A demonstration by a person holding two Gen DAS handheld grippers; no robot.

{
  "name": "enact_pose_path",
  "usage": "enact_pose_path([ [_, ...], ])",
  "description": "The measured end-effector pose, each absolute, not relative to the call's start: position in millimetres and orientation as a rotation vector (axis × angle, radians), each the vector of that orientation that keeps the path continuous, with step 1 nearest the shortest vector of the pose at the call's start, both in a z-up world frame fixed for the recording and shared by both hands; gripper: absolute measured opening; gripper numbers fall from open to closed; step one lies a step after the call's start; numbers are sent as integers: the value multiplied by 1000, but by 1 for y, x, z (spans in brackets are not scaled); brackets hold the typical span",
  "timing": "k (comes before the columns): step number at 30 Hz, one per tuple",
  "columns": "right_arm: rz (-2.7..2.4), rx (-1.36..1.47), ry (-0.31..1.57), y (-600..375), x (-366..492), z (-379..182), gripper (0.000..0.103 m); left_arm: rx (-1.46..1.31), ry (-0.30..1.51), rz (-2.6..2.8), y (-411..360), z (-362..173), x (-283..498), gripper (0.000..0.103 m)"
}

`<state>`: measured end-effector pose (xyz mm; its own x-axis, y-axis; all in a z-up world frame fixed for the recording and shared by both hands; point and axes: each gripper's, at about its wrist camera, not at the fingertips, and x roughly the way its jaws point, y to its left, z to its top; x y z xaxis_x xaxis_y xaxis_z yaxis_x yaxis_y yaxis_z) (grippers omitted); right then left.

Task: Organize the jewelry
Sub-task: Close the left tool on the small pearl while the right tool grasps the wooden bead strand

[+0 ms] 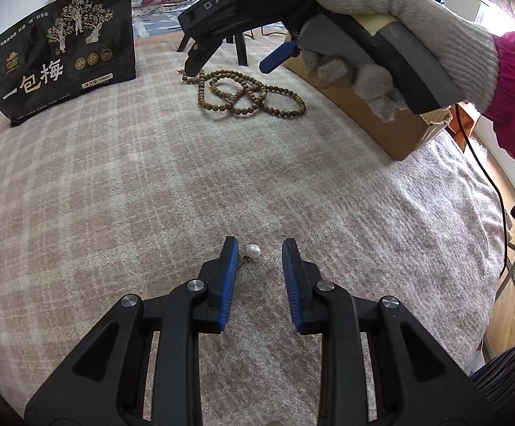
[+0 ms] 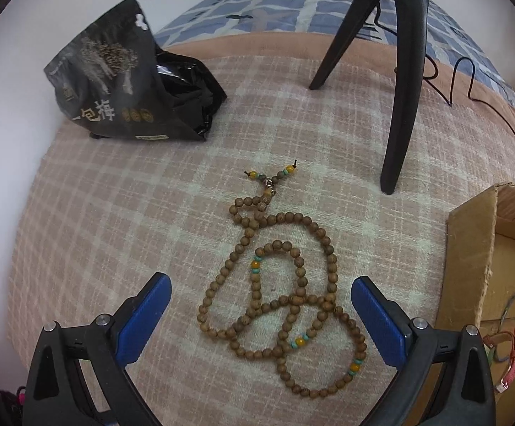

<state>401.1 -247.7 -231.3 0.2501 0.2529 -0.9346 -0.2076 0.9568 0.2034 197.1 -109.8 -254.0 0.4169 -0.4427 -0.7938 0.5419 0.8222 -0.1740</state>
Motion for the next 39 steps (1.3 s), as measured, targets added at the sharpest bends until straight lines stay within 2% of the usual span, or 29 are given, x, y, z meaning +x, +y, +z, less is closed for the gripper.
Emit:
enact_pose_path([
  [9, 302, -1, 1351, -237, 411, -259, 103, 122, 957, -618, -111, -257, 198, 25],
  [17, 294, -161, 1344, -216, 402, -266, 101, 118, 947, -610, -107, -258, 199, 18],
  [20, 294, -170, 1324, -211, 394, -263, 92, 122, 944, -605, -107, -257, 199, 15],
  [23, 297, -179, 1305, -214, 390, -257, 72, 130, 940, -603, -107, -256, 199, 12],
  [25, 297, -173, 1299, -217, 388, -253, 52, 136, 938, -603, -107, -256, 198, 10],
  [26, 294, -168, 1297, -220, 387, -253, 48, 139, 938, -602, -108, -256, 198, 9],
  [27, 294, -164, 1294, -222, 388, -252, 39, 141, 937, -602, -108, -256, 198, 8],
  [30, 292, -145, 1283, -227, 388, -253, 28, 138, 938, -599, -108, -256, 199, 8],
  [31, 287, -141, 1278, -229, 388, -253, 22, 138, 939, -597, -108, -255, 199, 8],
  [32, 285, -133, 1276, -230, 387, -253, 19, 138, 939, -595, -108, -256, 198, 8],
  [39, 294, -81, 1250, -238, 380, -242, 19, 108, 949, -576, -102, -253, 196, 8],
])
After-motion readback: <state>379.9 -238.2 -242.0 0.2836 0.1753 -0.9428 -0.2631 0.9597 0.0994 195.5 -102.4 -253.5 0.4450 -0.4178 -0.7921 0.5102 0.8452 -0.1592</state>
